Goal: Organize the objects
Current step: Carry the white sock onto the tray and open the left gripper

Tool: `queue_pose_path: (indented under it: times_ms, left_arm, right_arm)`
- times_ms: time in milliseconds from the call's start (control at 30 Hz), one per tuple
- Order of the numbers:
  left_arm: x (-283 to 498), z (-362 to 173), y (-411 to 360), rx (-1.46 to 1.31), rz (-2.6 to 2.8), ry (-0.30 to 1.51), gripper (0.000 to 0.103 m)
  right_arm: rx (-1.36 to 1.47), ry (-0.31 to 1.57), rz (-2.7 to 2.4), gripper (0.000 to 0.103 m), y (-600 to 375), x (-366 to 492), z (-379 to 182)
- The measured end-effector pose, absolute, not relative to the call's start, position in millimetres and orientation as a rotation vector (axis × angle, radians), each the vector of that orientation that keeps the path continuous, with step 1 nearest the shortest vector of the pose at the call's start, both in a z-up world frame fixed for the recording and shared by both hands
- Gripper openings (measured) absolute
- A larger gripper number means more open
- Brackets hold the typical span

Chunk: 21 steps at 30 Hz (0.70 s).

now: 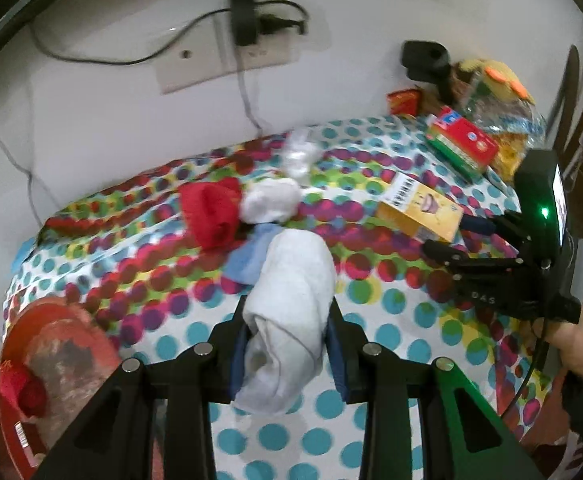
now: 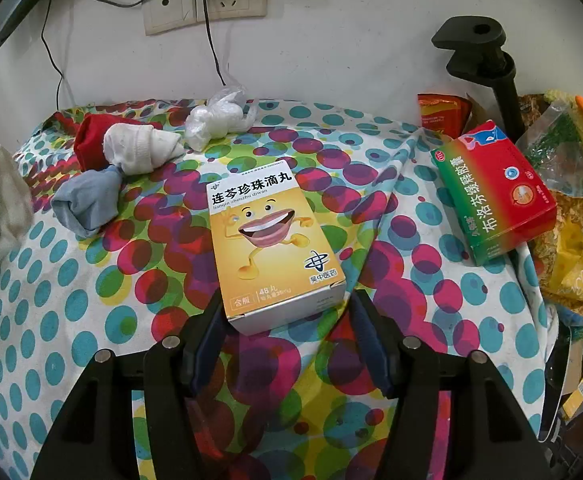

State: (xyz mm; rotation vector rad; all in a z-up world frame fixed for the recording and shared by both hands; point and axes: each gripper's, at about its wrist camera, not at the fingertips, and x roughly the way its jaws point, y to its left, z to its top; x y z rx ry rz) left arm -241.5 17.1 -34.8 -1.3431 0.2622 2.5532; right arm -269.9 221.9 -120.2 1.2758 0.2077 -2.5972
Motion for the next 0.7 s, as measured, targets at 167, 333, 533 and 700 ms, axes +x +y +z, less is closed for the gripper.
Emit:
queue_pose_path:
  times_ms: [167,333,533,700]
  left_arm:
    - [-240.0,-25.3,-17.0,-1.367,2.599,0.227,0.034]
    - [-238.1,-20.7,-53.3,-1.396,2.650,0.195,0.034]
    - [-234.9,-25.9,-104.4,-1.468,2.726,0.183,0.034]
    - [-231.7,-33.2,-147.3,-1.524,2.780,0.108,0.034]
  right_arm:
    - [1.276,0.207,-2.597,0.058,222.4,-270.1,-119.8]
    - [1.276,0.211,-2.598,0.058,222.0,-270.0,-119.5]
    - [1.276,0.209,-2.597,0.058,222.2,-270.1,-119.2]
    - [1.276,0.210,-2.598,0.058,222.0,-270.0,-119.3]
